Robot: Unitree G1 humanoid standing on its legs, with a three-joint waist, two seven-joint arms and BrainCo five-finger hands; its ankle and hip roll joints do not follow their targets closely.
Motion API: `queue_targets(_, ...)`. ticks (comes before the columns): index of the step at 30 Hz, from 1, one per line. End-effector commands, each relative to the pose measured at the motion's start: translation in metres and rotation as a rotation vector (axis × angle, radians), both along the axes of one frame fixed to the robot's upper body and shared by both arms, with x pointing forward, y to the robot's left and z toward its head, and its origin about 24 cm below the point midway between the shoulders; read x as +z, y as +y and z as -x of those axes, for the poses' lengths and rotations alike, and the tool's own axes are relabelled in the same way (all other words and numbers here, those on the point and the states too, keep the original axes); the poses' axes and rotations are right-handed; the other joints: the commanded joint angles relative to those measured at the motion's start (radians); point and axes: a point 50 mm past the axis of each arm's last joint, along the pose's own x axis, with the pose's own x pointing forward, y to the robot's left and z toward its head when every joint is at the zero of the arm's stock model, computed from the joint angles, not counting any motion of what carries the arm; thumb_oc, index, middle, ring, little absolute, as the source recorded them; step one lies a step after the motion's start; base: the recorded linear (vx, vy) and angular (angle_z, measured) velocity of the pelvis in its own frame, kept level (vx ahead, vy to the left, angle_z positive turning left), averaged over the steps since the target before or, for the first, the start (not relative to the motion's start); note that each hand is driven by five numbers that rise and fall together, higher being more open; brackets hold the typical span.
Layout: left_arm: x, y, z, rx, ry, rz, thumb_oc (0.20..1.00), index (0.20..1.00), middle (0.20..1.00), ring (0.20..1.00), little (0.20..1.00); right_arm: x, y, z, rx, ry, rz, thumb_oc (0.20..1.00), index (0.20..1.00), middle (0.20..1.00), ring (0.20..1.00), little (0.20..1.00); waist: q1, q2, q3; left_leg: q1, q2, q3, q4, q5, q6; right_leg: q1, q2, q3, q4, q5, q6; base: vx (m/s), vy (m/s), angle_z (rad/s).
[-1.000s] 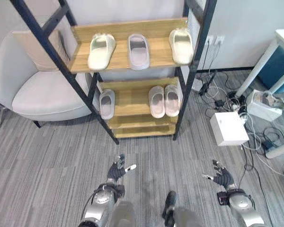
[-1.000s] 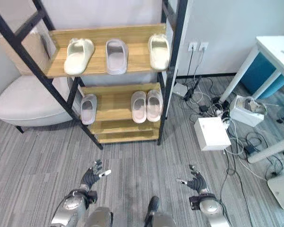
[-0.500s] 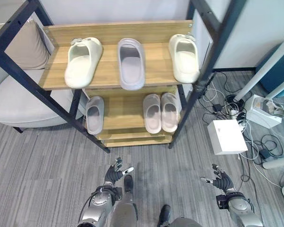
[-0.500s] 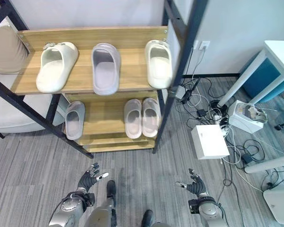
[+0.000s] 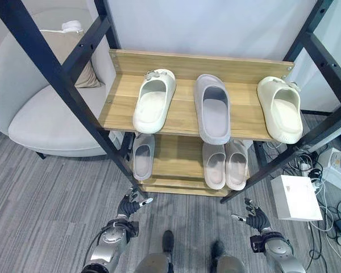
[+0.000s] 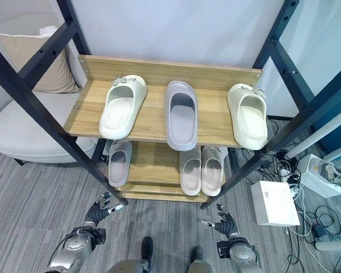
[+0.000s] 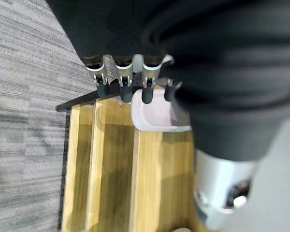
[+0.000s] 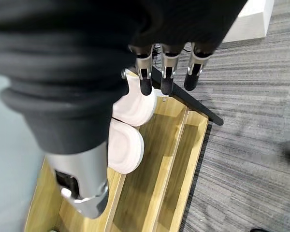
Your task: Arrange the slippers neatly on the shoe rack.
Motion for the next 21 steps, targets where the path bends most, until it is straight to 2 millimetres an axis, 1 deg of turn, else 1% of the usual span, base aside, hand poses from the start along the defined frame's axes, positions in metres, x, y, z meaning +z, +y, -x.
queue_targets(1,0.014,-0.003,-0.011,-0.013,-0.092,0.024,1.000,1.000,1.000,1.000,1.000,0.015,-0.006,-0.015,0.004,-0.095,0.004,1.000,1.000,1.000,1.000,1.000,0.027,-0.011,0.012,0.047,0.071,0.065,-0.001,-0.058,-0.089,0.103,0.025,-0.040,-0.069,0.031,0.001,0.09,-0.097,0.38)
queue_targets(5,0.008,-0.003,-0.005,0.000,-0.070,0.041,1.000,1.000,1.000,1.000,1.000,0.013,-0.010,-0.013,0.020,-0.072,0.025,1.000,1.000,1.000,1.000,1.000,0.041,-0.009,-0.003,0.056,0.068,0.046,0.024,-0.066,-0.091,0.133,0.032,-0.041,-0.083,0.019,-0.009,0.06,-0.070,-0.15)
queue_targets(6,0.008,-0.005,-0.004,-0.001,-0.065,0.042,1.000,1.000,1.000,1.000,1.000,0.016,-0.013,-0.015,0.036,-0.081,0.049,1.000,1.000,1.000,1.000,1.000,0.054,-0.012,0.001,0.039,0.054,-0.031,0.051,-0.068,-0.100,0.139,0.031,-0.038,-0.083,0.020,-0.016,-0.01,-0.043,-0.03)
queue_targets(7,0.008,-0.005,-0.004,-0.001,-0.065,0.042,1.000,1.000,1.000,1.000,1.000,0.016,-0.013,-0.015,0.036,-0.081,0.049,1.000,1.000,1.000,1.000,1.000,0.052,-0.012,0.001,0.038,0.054,-0.033,0.052,-0.068,-0.100,0.139,0.031,-0.040,-0.083,0.019,-0.016,-0.03,-0.040,0.04)
queue_targets(8,0.007,-0.008,-0.004,-0.005,-0.063,0.057,1.000,1.000,1.000,1.000,1.000,0.018,-0.018,-0.015,0.049,-0.082,0.075,1.000,1.000,1.000,1.000,1.000,0.049,-0.013,-0.001,0.026,0.053,-0.053,0.042,-0.067,-0.106,0.145,0.027,-0.054,-0.083,0.017,-0.017,-0.03,-0.002,0.12)
queue_targets(9,0.007,-0.009,-0.004,-0.013,-0.061,0.057,1.000,1.000,1.000,1.000,1.000,0.020,-0.018,-0.015,0.069,-0.085,0.089,1.000,1.000,1.000,1.000,1.000,0.046,-0.012,-0.004,0.027,0.057,-0.041,0.033,-0.063,-0.106,0.149,0.025,-0.065,-0.083,0.018,-0.017,-0.05,-0.005,0.22)
queue_targets(11,0.006,-0.012,-0.003,-0.038,-0.053,0.048,1.000,1.000,1.000,1.000,1.000,0.024,-0.017,-0.019,0.137,-0.097,0.148,1.000,1.000,1.000,1.000,1.000,0.046,-0.012,-0.010,0.027,0.058,-0.039,0.020,-0.051,-0.110,0.150,0.022,-0.081,-0.083,0.021,-0.017,-0.03,-0.006,0.29)
queue_targets(13,0.007,-0.013,-0.004,-0.063,-0.057,0.041,1.000,1.000,1.000,1.000,1.000,0.030,-0.011,-0.022,0.205,-0.124,0.161,1.000,1.000,1.000,1.000,1.000,0.048,-0.014,-0.014,0.032,0.058,-0.043,0.011,-0.048,-0.111,0.155,0.021,-0.092,-0.083,0.021,-0.019,0.00,0.005,0.27)
queue_targets(14,0.007,-0.013,-0.004,-0.076,-0.059,0.035,1.000,1.000,1.000,1.000,1.000,0.036,-0.007,-0.025,0.250,-0.146,0.169,1.000,1.000,1.000,1.000,1.000,0.050,-0.017,-0.017,0.035,0.057,-0.041,0.008,-0.050,-0.109,0.156,0.021,-0.094,-0.083,0.020,-0.017,0.01,0.012,0.24)
queue_targets(17,0.011,-0.008,-0.003,-0.102,-0.068,0.007,1.000,1.000,1.000,1.000,1.000,0.064,0.008,-0.031,0.457,-0.255,0.219,1.000,1.000,1.000,1.000,1.000,0.058,-0.024,-0.018,0.046,0.058,-0.035,0.002,-0.055,-0.105,0.159,0.020,-0.092,-0.083,0.020,-0.013,0.00,0.007,0.06)
queue_targets(20,0.007,-0.001,0.003,-0.118,-0.046,-0.020,1.000,1.000,1.000,1.000,1.000,0.099,0.015,-0.020,0.627,-0.354,0.211,1.000,1.000,1.000,1.000,1.000,0.048,-0.036,-0.023,0.056,0.058,-0.027,-0.001,-0.065,-0.103,0.161,0.022,-0.082,-0.083,0.019,-0.009,0.00,0.011,0.00)
queue_targets(21,0.005,-0.002,0.004,-0.127,-0.036,-0.018,1.000,1.000,1.000,1.000,1.000,0.106,0.015,-0.014,0.663,-0.359,0.203,1.000,1.000,1.000,1.000,1.000,0.045,-0.037,-0.027,0.059,0.058,-0.023,-0.001,-0.068,-0.102,0.162,0.022,-0.079,-0.083,0.019,-0.007,0.01,0.041,-0.02)
